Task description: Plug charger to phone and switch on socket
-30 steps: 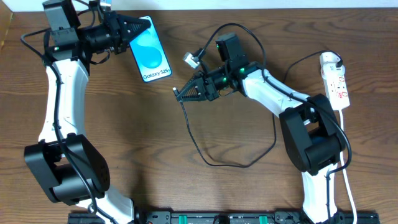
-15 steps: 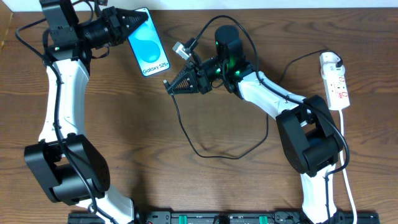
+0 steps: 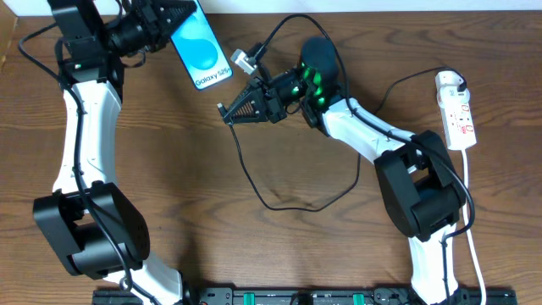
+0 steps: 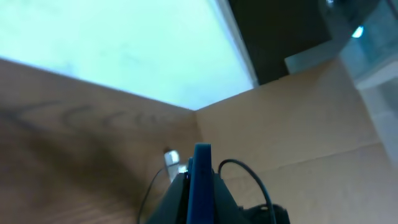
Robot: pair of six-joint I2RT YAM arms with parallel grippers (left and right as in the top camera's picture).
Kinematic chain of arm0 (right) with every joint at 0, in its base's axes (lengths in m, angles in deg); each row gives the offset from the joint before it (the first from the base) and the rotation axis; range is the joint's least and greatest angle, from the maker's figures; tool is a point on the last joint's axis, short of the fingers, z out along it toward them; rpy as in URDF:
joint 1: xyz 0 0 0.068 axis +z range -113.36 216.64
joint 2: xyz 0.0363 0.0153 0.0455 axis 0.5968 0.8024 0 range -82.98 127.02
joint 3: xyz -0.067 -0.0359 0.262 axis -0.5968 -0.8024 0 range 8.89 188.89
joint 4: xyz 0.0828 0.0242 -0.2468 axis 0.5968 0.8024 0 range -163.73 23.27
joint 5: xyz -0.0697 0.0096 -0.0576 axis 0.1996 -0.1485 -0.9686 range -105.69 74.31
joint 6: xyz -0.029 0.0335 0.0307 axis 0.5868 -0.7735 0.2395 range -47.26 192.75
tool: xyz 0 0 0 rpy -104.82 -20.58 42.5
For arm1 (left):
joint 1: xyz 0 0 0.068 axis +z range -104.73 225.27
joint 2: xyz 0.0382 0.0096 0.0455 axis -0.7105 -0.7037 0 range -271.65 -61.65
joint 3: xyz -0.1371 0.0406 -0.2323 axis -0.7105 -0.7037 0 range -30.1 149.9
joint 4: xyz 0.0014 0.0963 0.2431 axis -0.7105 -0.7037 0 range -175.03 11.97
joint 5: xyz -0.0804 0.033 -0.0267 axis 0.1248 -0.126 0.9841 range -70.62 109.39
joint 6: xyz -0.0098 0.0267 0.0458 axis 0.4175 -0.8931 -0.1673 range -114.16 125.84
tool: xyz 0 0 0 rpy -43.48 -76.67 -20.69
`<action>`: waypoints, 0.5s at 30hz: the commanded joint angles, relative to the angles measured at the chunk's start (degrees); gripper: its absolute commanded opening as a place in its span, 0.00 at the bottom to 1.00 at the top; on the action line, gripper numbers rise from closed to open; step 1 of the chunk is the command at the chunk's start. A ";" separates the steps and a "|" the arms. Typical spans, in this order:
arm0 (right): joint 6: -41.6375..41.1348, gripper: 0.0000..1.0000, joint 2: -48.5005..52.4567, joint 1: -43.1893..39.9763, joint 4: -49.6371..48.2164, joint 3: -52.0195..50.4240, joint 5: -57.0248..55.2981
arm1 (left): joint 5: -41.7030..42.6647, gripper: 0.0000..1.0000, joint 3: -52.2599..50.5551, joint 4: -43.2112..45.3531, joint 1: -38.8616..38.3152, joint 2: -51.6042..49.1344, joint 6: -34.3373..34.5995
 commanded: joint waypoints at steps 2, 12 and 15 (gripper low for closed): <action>-10.75 0.01 -0.70 0.33 -7.10 0.17 0.26 | 4.09 0.07 0.04 3.96 0.07 0.96 6.71; -20.22 0.01 -0.70 -0.83 -14.29 0.17 -4.48 | 4.66 0.07 0.04 3.98 0.07 0.96 9.03; -22.45 0.01 -0.70 -0.90 -14.29 0.17 -6.56 | 5.27 0.07 0.04 4.00 0.07 0.96 9.01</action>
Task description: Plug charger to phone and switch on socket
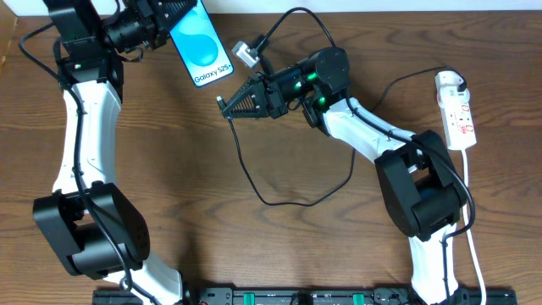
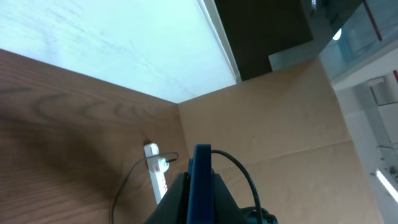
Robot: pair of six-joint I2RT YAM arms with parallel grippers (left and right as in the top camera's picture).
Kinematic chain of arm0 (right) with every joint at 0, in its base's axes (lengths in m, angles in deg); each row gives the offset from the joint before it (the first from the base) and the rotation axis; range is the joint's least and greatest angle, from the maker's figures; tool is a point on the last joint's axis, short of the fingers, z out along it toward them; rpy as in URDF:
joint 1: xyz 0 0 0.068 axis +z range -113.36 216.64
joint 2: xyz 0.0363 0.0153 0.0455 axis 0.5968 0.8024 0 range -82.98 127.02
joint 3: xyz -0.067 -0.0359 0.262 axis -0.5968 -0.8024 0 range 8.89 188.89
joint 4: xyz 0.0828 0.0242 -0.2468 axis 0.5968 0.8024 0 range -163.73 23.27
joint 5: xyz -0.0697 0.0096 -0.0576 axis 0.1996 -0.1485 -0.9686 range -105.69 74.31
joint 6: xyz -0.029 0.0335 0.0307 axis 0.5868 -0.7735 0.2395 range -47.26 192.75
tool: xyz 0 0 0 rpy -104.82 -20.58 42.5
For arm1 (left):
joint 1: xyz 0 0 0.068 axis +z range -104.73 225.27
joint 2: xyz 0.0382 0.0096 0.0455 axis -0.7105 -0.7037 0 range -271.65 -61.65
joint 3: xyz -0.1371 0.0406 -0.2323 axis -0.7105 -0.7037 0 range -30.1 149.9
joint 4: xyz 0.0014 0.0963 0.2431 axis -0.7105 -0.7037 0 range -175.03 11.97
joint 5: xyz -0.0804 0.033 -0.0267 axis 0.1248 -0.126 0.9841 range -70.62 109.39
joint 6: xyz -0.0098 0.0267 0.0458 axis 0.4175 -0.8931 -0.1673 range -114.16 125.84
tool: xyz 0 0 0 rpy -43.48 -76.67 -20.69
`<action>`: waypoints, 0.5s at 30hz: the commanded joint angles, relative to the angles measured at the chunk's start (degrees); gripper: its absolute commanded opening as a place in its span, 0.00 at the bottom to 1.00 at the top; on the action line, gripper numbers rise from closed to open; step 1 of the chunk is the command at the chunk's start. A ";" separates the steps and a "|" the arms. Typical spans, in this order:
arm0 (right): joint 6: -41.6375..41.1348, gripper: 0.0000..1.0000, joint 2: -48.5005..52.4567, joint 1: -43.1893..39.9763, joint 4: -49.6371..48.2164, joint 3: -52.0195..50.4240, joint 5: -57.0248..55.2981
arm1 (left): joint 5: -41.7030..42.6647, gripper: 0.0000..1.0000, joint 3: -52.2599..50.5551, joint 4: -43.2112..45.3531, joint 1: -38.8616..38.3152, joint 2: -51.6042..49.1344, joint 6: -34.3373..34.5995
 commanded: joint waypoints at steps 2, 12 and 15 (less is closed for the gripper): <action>-4.90 0.01 -0.70 -0.48 -0.37 0.17 -4.85 | 2.21 0.07 0.07 0.59 0.07 0.96 1.40; -7.17 0.01 -0.70 -0.48 -0.35 0.17 -7.63 | 2.40 0.07 0.07 1.42 0.04 0.96 1.38; -7.17 0.01 -0.70 -0.48 -0.35 0.17 -7.80 | 2.64 0.07 0.07 1.42 0.04 0.96 1.38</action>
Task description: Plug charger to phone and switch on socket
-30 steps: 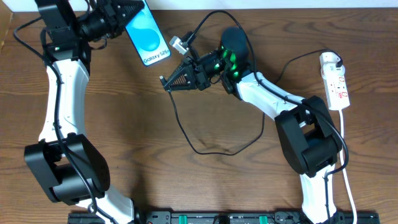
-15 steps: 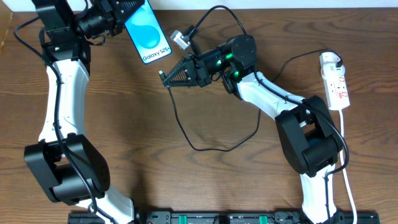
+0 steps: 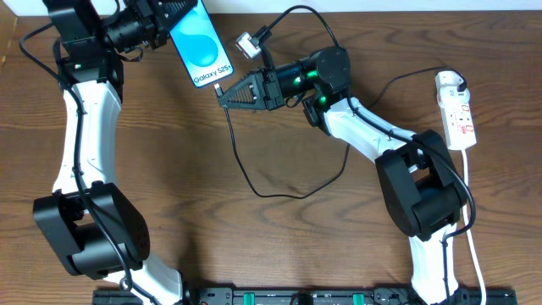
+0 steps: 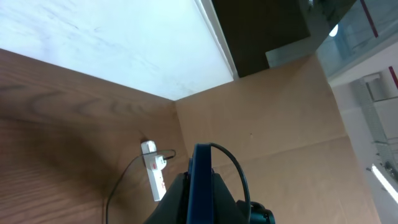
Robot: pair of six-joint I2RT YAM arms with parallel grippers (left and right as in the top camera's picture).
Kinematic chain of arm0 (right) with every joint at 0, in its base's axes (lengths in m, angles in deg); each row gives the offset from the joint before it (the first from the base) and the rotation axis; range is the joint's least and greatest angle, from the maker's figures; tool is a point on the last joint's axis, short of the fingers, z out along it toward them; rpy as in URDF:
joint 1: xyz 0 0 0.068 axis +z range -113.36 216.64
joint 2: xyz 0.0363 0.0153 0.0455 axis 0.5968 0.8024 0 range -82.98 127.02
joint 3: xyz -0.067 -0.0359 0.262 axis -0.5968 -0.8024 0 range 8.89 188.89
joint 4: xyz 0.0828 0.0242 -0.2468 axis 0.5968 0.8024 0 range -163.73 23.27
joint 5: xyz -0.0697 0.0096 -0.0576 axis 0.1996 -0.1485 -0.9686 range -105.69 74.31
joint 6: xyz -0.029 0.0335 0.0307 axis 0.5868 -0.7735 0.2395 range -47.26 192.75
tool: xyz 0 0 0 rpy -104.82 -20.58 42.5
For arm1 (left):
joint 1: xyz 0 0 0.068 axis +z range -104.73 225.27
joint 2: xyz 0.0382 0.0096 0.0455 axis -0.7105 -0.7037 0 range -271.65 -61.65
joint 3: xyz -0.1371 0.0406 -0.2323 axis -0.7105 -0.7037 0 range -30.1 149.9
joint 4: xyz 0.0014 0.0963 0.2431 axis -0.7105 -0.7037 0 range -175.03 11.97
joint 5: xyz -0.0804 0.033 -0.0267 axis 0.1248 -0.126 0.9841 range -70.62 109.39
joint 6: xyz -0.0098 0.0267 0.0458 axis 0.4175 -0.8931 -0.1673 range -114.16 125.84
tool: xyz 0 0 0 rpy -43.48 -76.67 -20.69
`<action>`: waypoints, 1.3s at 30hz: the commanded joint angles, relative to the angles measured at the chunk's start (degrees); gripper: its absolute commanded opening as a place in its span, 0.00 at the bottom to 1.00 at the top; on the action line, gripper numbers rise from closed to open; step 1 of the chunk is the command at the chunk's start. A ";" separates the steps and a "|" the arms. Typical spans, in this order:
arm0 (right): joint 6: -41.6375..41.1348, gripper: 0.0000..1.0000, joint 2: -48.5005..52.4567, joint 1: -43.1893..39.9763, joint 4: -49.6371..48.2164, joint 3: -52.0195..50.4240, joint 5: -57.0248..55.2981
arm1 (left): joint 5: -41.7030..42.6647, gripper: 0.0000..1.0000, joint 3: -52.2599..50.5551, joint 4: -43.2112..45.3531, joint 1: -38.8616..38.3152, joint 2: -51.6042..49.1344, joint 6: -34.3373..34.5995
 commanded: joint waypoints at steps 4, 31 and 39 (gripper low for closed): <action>-0.96 0.01 -0.70 -0.31 -0.33 0.17 -1.90 | 1.99 0.07 0.07 0.46 0.04 0.96 0.72; -0.96 0.01 -0.70 -0.24 -0.33 0.15 -1.88 | 1.53 0.08 0.07 0.44 -0.04 0.96 1.77; -1.38 0.01 -0.70 -0.26 -0.33 0.17 -1.90 | 1.57 0.07 0.07 0.44 -0.07 0.96 1.53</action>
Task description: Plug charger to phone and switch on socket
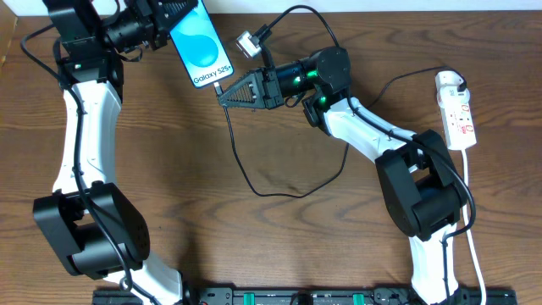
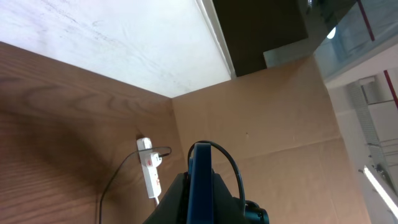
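Note:
The phone (image 1: 201, 48), blue screen up, is held off the table at the top left, with my left gripper (image 1: 176, 19) shut on its upper end. In the left wrist view the phone (image 2: 200, 180) shows edge-on between the dark fingers (image 2: 177, 199). My right gripper (image 1: 223, 91) is shut on the plug of the black charger cable (image 1: 241, 174), its tip right at the phone's lower edge. Whether the plug is seated cannot be told. The white socket strip (image 1: 456, 108) lies at the right edge, also seen as the strip (image 2: 150, 174) from the left wrist.
The cable loops across the middle of the wooden table (image 1: 254, 246) and arcs over the right arm, carrying a small white-grey piece (image 1: 246, 42) near the phone. A second lead runs from the strip toward the right arm's base.
Hardly anything has changed. The right gripper still holds the plug at the phone's lower edge. The left wrist view has tilted a little, so the phone shifted slightly.
At first the right gripper held the plug below and to the right of the phone, apart from it. Then it was higher and closer. By 1.3 s ago the plug tip was at the phone's lower edge, where it stays. The left gripper held the phone throughout.

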Robot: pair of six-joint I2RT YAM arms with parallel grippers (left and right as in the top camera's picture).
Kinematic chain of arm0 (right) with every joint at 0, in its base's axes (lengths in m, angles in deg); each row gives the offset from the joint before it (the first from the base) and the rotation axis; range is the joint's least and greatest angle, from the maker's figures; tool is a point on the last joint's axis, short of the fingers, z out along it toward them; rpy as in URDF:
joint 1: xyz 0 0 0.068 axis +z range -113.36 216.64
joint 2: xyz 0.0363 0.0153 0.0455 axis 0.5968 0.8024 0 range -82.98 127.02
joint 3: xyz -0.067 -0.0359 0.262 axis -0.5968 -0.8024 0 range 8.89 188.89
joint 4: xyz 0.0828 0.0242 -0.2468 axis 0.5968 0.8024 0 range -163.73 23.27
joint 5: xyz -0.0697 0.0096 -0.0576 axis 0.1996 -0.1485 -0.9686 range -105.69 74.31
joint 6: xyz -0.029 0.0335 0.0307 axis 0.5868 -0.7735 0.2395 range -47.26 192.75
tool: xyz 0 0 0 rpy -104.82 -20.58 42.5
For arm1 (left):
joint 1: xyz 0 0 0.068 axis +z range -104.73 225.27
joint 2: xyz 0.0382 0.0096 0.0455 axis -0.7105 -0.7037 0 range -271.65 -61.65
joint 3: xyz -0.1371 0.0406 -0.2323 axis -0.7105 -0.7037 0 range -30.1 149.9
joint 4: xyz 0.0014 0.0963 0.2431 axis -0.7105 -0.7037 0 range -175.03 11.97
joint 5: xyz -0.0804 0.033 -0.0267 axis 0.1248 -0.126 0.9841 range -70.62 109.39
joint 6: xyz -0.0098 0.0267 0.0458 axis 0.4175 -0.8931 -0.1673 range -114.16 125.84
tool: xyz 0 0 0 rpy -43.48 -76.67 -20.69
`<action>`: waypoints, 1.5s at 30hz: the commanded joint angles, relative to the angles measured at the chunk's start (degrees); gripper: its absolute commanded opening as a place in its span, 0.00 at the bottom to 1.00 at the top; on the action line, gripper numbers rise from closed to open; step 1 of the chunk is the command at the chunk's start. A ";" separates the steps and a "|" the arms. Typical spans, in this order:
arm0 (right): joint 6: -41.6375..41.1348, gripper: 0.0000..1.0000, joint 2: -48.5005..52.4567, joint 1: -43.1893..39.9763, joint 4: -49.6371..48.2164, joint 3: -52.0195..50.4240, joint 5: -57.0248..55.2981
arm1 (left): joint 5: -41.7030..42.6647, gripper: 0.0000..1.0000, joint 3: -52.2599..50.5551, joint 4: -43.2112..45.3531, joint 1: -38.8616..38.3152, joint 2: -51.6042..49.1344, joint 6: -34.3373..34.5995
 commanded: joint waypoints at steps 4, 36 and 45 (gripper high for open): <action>-0.92 0.01 -0.70 -0.26 -0.33 0.17 -1.53 | 1.46 0.07 0.04 0.39 -0.07 0.96 -1.42; -5.40 0.01 -0.70 -0.28 -0.09 0.17 -4.31 | 4.59 0.08 0.04 0.42 -1.33 0.96 -6.38; -5.40 0.01 -0.70 -0.33 -0.09 0.17 -5.81 | 8.31 0.07 0.02 0.39 -1.33 0.96 -7.82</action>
